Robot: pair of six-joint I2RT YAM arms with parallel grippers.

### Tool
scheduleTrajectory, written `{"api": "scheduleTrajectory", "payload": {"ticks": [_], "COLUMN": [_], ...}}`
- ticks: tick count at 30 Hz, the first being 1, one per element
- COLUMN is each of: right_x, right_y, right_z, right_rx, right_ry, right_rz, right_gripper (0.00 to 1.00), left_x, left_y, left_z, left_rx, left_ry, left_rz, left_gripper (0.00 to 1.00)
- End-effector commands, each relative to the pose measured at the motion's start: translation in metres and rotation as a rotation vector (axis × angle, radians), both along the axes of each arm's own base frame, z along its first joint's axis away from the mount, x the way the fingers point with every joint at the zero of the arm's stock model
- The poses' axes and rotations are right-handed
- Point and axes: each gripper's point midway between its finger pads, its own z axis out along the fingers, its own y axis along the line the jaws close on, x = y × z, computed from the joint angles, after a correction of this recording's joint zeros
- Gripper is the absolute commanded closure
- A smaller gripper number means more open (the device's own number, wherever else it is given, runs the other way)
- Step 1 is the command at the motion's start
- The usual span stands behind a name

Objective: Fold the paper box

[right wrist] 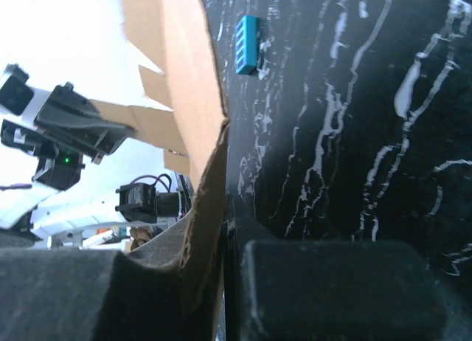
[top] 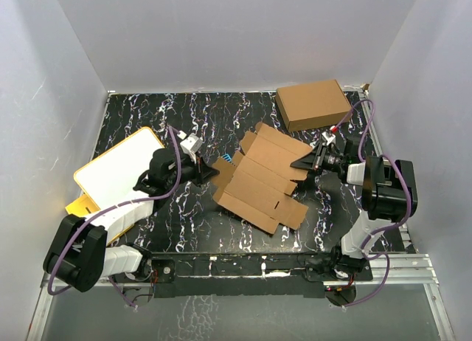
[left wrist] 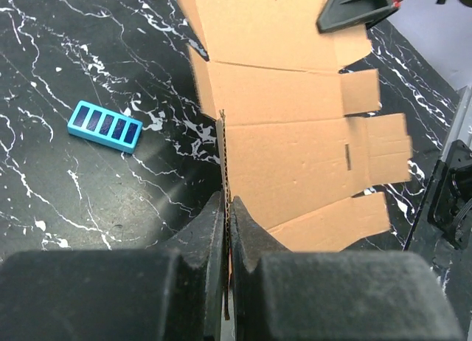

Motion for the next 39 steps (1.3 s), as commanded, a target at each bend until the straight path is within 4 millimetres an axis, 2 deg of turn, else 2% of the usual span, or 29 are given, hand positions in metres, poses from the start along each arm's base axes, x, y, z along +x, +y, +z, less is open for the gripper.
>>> {"api": "scheduleTrajectory", "payload": {"ticks": [1,2,3,6,13,21,22,28,34,36,39], "right_x": [0.006,0.004,0.003,0.000,-0.007,-0.012,-0.012,-0.015,-0.018,-0.019,-0.020], "right_y": [-0.001,-0.001,0.000,0.000,0.002,0.003,0.003,0.004,0.008,0.010,0.012], "right_z": [0.041,0.043,0.046,0.055,0.071,0.081,0.082,0.085,0.089,0.091,0.092], "right_rx": [-0.015,-0.018,-0.019,-0.033,-0.059,-0.079,-0.082,-0.091,-0.103,-0.107,-0.111], "right_ry": [-0.227,-0.248,-0.264,-0.319,-0.424,-0.502,-0.509,-0.541,-0.582,-0.594,-0.607], "right_rz": [0.063,0.072,0.079,0.093,0.122,0.158,0.160,0.177,0.203,0.210,0.221], "right_gripper": [0.91,0.92,0.92,0.92,0.92,0.92,0.92,0.92,0.92,0.92,0.92], "left_x": [0.009,0.009,0.010,0.013,0.019,0.020,0.021,0.035,0.062,0.068,0.077], "left_y": [-0.001,-0.001,-0.001,-0.001,-0.001,-0.003,-0.004,-0.015,-0.032,-0.041,-0.055], "left_z": [0.007,0.007,0.008,0.010,0.027,0.052,0.055,0.072,0.063,0.063,0.062], "left_rx": [0.003,0.002,0.001,-0.006,-0.040,-0.151,-0.165,-0.220,-0.271,-0.314,-0.367], "left_ry": [-0.025,-0.019,-0.013,0.009,0.047,0.046,0.041,0.045,0.129,0.175,0.236], "left_rz": [0.019,0.024,0.031,0.053,0.088,0.103,0.101,0.047,-0.079,-0.147,-0.238], "left_gripper": [1.00,0.99,0.89,0.80,0.50,0.05,0.03,0.03,0.03,0.08,0.23]}}
